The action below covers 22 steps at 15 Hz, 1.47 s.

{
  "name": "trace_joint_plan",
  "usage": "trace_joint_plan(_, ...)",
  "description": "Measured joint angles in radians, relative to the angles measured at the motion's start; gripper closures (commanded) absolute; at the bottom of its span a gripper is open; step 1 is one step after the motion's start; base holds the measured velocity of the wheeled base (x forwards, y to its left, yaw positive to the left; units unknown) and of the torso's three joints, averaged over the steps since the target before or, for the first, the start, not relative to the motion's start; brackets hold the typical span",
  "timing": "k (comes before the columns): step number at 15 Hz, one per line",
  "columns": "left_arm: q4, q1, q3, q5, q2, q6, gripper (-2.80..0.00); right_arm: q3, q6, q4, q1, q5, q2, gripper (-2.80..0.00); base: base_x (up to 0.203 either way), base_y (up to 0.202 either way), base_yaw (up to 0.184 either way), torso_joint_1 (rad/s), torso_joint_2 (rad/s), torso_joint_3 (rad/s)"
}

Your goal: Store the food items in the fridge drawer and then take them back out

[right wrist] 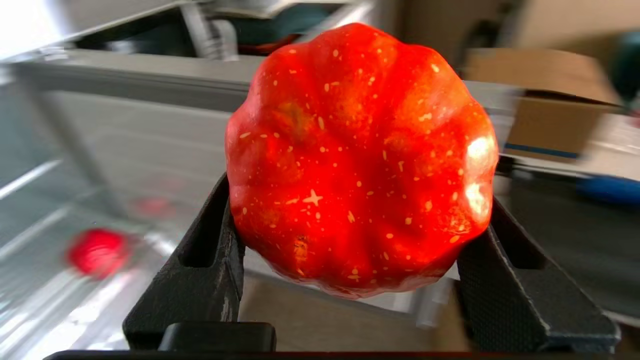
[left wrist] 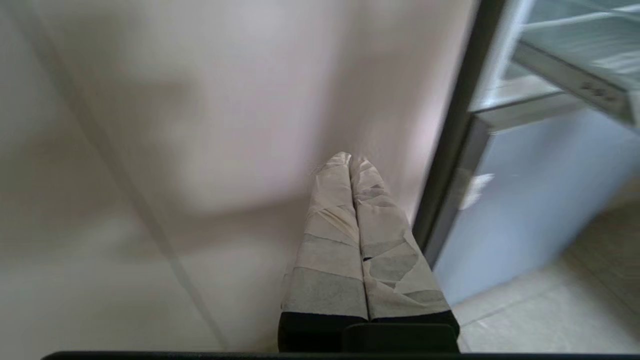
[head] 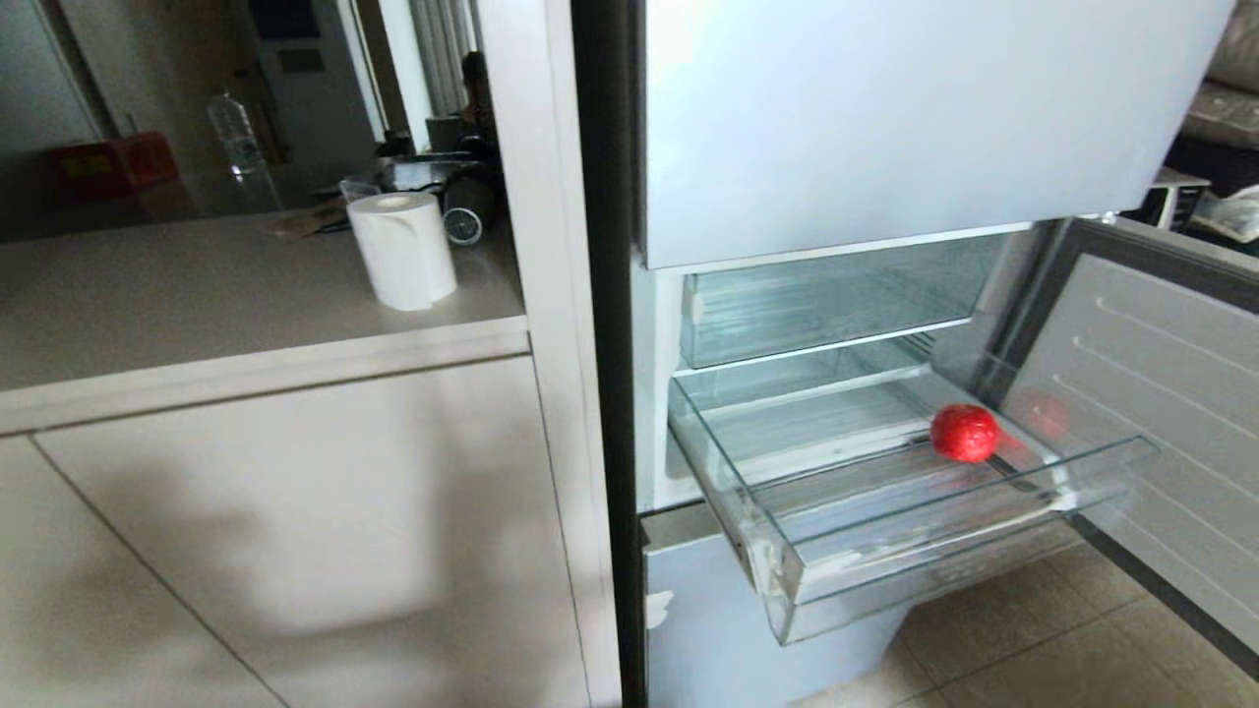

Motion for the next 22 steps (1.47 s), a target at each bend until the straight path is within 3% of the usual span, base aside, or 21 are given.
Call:
trace_joint_plan(5, 0.000, 0.000, 0.000, 0.000, 0.000, 0.000, 0.00, -0.001, 0.006, -0.020, -0.070, 0.060, 0.006, 0.00, -0.001, 0.008, -0.167, 0.002, 0.00, 0.002)
trace_joint_plan(9, 0.000, 0.000, 0.000, 0.000, 0.000, 0.000, 0.00, -0.026, 0.017, -0.088, -0.241, 0.204, 0.081, 0.00, -0.002, 0.002, -0.025, 0.001, 0.00, -0.001)
trace_joint_plan(16, 0.000, 0.000, 0.000, 0.000, 0.000, 0.000, 0.00, -0.113, 0.086, -0.255, -0.444, 0.274, 0.465, 0.00, 0.000, 0.000, 0.000, 0.000, 0.00, 0.000)
trace_joint_plan(22, 0.000, 0.000, 0.000, 0.000, 0.000, 0.000, 0.00, -0.226, 0.086, -0.396, -0.751, 0.400, 0.837, 0.00, 0.000, 0.000, 0.000, 0.000, 0.00, 0.000)
